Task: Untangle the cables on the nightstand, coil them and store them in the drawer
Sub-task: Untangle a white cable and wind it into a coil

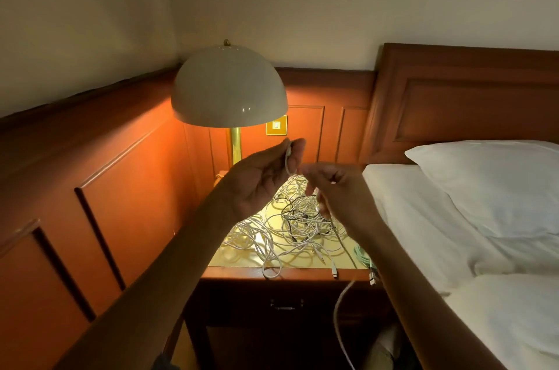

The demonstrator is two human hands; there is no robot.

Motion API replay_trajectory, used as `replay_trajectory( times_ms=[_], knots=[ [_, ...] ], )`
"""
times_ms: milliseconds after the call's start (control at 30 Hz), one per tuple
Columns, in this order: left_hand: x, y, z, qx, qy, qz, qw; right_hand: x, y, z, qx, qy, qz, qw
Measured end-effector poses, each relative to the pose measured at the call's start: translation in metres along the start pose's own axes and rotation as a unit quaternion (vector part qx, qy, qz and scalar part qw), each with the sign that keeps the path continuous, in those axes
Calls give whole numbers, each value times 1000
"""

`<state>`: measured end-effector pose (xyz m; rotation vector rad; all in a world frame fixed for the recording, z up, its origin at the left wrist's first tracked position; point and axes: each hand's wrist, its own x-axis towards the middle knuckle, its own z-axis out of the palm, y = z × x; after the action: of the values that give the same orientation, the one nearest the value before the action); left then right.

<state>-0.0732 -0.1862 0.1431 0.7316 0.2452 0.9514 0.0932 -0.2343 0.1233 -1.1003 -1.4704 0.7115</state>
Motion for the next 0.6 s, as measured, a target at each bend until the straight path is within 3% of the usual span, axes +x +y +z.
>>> replay_trajectory(
  times_ms=[67, 133, 167, 233, 267, 300, 333, 367, 433, 500, 600],
  knots=[
    [9, -11, 2, -17, 61, 65, 996, -11, 7, 9, -53, -21, 9, 998],
    [18, -20, -7, 130, 122, 187, 966, -19, 7, 11, -113, -58, 16, 992],
    [21, -21, -14, 284, 147, 272, 907, -21, 3, 8, -151, -78, 12, 985],
    [21, -19, -29, 592, 98, 398, 694, -19, -10, -3, -248, -82, -32, 965],
    [20, -17, -33, 669, 44, 402, 624, -15, -18, -12, -284, -64, -60, 955],
    [17, -16, -34, 696, -7, 375, 612, -8, -25, -23, -297, -44, -81, 950],
    [12, -15, -32, 678, -45, 323, 658, -1, -31, -34, -296, -33, -93, 950],
    [7, -13, -30, 633, -75, 255, 727, 5, -34, -43, -272, -28, -92, 957],
    [-2, -5, -21, 514, -119, 137, 839, 12, -35, -49, -140, -50, -55, 987],
    [-12, 2, -7, 389, -127, 81, 909, 11, -28, -37, 30, -74, 4, 997],
    [-12, 4, 9, 116, -73, 127, 982, -3, -12, -8, 134, -70, 48, 987]
  ],
)
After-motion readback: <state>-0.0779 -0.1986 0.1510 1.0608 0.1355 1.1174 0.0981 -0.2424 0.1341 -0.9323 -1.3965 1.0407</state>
